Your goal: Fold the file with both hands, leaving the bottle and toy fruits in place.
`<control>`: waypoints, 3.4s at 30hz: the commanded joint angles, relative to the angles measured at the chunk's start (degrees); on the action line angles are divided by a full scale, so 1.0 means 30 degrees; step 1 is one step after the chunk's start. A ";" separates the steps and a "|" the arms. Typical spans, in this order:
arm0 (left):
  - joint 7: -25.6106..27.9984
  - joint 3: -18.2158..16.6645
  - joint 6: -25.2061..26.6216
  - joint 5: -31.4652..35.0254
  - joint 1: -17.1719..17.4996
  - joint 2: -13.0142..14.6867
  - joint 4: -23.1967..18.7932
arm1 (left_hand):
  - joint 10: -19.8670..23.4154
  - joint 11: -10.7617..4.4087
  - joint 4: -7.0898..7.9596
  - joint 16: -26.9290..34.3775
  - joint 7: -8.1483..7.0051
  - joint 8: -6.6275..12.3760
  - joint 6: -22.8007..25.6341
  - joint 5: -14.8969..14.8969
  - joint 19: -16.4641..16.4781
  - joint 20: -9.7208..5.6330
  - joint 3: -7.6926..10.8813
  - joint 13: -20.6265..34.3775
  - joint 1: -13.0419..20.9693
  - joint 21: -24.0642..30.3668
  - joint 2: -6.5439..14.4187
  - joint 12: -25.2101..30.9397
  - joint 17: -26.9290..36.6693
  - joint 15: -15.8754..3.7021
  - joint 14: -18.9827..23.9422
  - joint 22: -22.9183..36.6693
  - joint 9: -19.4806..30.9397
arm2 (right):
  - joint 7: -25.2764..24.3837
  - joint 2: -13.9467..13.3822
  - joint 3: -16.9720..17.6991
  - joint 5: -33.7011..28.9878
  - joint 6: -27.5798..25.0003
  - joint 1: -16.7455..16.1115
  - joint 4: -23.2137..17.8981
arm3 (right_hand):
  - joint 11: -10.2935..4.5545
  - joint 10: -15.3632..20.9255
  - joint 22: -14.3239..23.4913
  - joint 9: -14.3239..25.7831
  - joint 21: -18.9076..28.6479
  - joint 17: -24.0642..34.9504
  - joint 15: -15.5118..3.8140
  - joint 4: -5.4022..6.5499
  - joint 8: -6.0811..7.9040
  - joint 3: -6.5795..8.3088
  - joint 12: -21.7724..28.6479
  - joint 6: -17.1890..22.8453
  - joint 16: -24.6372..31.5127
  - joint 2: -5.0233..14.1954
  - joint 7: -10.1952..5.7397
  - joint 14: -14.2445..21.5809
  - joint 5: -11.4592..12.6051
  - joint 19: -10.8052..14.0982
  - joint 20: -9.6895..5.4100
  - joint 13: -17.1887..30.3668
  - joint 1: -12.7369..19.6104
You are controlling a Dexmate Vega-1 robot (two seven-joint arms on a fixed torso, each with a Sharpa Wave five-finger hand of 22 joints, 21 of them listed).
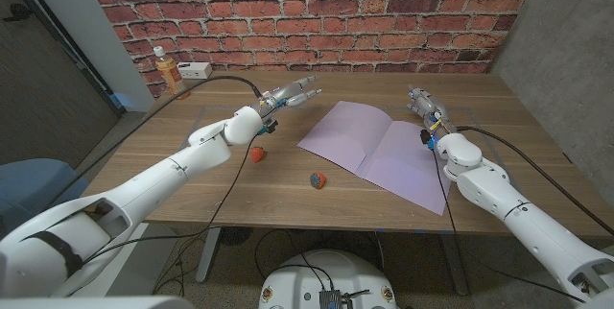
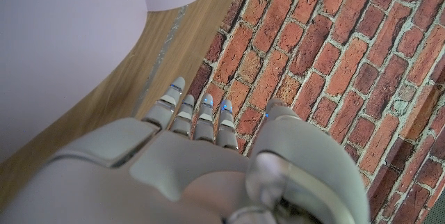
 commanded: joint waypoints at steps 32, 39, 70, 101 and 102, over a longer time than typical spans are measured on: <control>-0.1982 0.2978 -0.2632 0.5189 -0.2131 -0.1606 0.1960 | 0.1051 -0.0532 0.0060 -0.0147 -0.0599 0.0147 0.2716 -0.0467 -0.0394 0.0110 0.0598 0.0018 0.0453 -0.0686 0.0320 -0.0195 0.0078 -0.0210 0.0418 0.0137 0.0079 | -0.4507 -0.1539 0.1281 -0.1286 -0.4434 -0.2781 -0.4109 | -0.0210 -0.0066 0.0066 0.0088 -0.0013 0.0138 -0.0082 0.0095 -0.0301 0.1448 -0.0352 -0.0177 -0.0040 -0.0097 -0.0165 0.0031 -0.0515 0.0172 -0.0171 0.0101 0.0629; -0.2509 0.3369 -0.2472 0.5661 -0.2243 -0.1720 0.1942 | 0.0540 -0.0432 0.0350 -0.0227 -0.0983 -0.0282 0.2061 -0.0486 -0.0468 0.0194 0.0615 0.0022 0.0235 -0.0856 0.0494 -0.0518 0.0131 -0.0167 0.0209 0.0159 0.0088 | -0.5250 -0.1902 0.1280 -0.1647 -0.5926 -0.2947 -0.4716 | -0.0220 -0.0064 0.0066 0.0089 -0.0049 0.0148 -0.0103 0.0118 -0.0309 0.1592 -0.0365 -0.0208 -0.0063 -0.0111 -0.0179 -0.0002 -0.0581 0.0115 -0.0203 0.0102 0.0644; -0.3661 0.4877 -0.2129 0.6645 -0.2986 -0.2651 0.3101 | 0.0454 -0.1143 0.1017 -0.0232 -0.0561 0.0087 0.2643 -0.0311 -0.0457 0.0164 0.0588 0.0047 -0.0934 -0.1521 0.0627 -0.0633 0.0172 -0.0166 -0.0199 0.0211 0.0132 | -0.7454 -0.2857 0.0509 -0.3007 -1.3139 -0.2552 -0.6453 | -0.0412 0.0268 0.0065 0.0094 0.0057 0.0141 -0.0283 -0.0029 -0.0144 0.2206 -0.0294 0.0296 0.0068 -0.0249 -0.0266 0.0444 -0.0915 0.0562 -0.0264 0.0108 0.0851; -0.5692 0.6006 0.0213 0.7573 -0.3622 -0.3160 0.3286 | 0.1676 -0.1011 0.1139 -0.0181 -0.0286 -0.0440 0.3357 -0.0106 -0.0072 0.0115 0.0275 0.0023 -0.1881 -0.1933 0.0090 -0.0749 0.0161 -0.0297 0.0284 0.0243 0.0111 | -0.7807 -0.2508 0.0998 -0.3543 -1.2527 -0.3384 -0.7178 | -0.0231 0.2437 0.0203 0.0089 0.1681 0.0126 -0.0502 0.0081 -0.0210 0.3814 -0.0194 0.1431 0.1380 -0.0518 0.0141 0.6727 -0.1210 0.6746 0.0569 0.0093 0.0160; -0.5664 0.6030 0.0206 0.7583 -0.3650 -0.3175 0.3322 | 0.1646 -0.0997 0.1142 -0.0186 -0.0337 -0.0466 0.3285 -0.0098 -0.0068 0.0102 0.0262 0.0024 -0.1904 -0.1940 0.0088 -0.0765 0.0162 -0.0295 0.0274 0.0244 0.0112 | -0.7524 -0.2515 0.1151 -0.3374 -1.1950 -0.3515 -0.7108 | -0.0164 0.2658 0.0205 0.0088 0.1807 0.0139 -0.0377 0.0093 -0.0212 0.3911 -0.0166 0.1470 0.1452 -0.0530 0.0214 0.7144 -0.1212 0.7236 0.0602 0.0092 0.0108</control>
